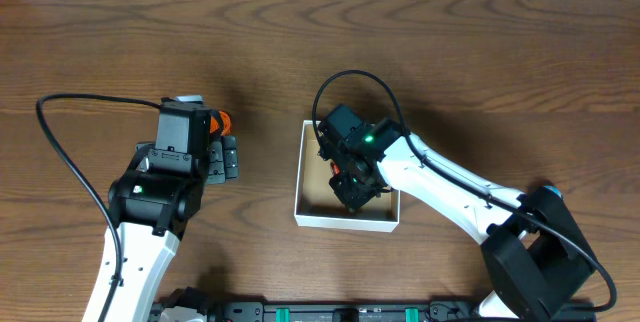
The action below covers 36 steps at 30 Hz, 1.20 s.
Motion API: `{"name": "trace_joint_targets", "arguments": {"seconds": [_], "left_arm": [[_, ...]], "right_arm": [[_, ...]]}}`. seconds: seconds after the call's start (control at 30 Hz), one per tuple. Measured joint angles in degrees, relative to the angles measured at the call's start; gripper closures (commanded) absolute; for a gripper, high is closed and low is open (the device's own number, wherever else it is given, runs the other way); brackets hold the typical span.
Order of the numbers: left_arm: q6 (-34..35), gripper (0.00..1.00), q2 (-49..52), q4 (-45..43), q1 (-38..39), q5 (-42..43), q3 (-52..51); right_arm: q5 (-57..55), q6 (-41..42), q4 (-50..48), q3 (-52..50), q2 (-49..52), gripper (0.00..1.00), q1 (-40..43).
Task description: Pack container
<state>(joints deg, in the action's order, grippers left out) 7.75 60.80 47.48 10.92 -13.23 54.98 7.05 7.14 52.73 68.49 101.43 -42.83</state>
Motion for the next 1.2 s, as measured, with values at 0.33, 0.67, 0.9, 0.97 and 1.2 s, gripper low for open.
{"name": "trace_joint_targets", "arguments": {"seconds": [0.33, 0.67, 0.9, 0.97, 1.2], "left_arm": [[0.00, 0.02, 0.00, -0.02, 0.00, 0.00, 0.00], [0.00, 0.02, 0.00, 0.00, 0.00, 0.85, 0.00], [0.00, 0.02, 0.00, 0.00, 0.00, 0.85, 0.00], [0.00, 0.02, 0.00, 0.00, 0.00, 0.85, 0.00], [0.00, 0.02, 0.00, 0.02, 0.00, 0.85, 0.00]], "right_arm": [[-2.19, -1.51, -0.37, 3.67, -10.25, 0.98, -1.14], [-3.50, -2.19, -2.43, 4.50, -8.63, 0.99, -1.18], [-6.43, -2.21, -8.07, 4.48, -2.93, 0.99, -1.18], [-7.74, -2.19, -9.75, 4.48, -2.23, 0.98, -1.18], [-13.09, -0.22, -12.24, 4.50, 0.76, 0.98, -1.03]]}}
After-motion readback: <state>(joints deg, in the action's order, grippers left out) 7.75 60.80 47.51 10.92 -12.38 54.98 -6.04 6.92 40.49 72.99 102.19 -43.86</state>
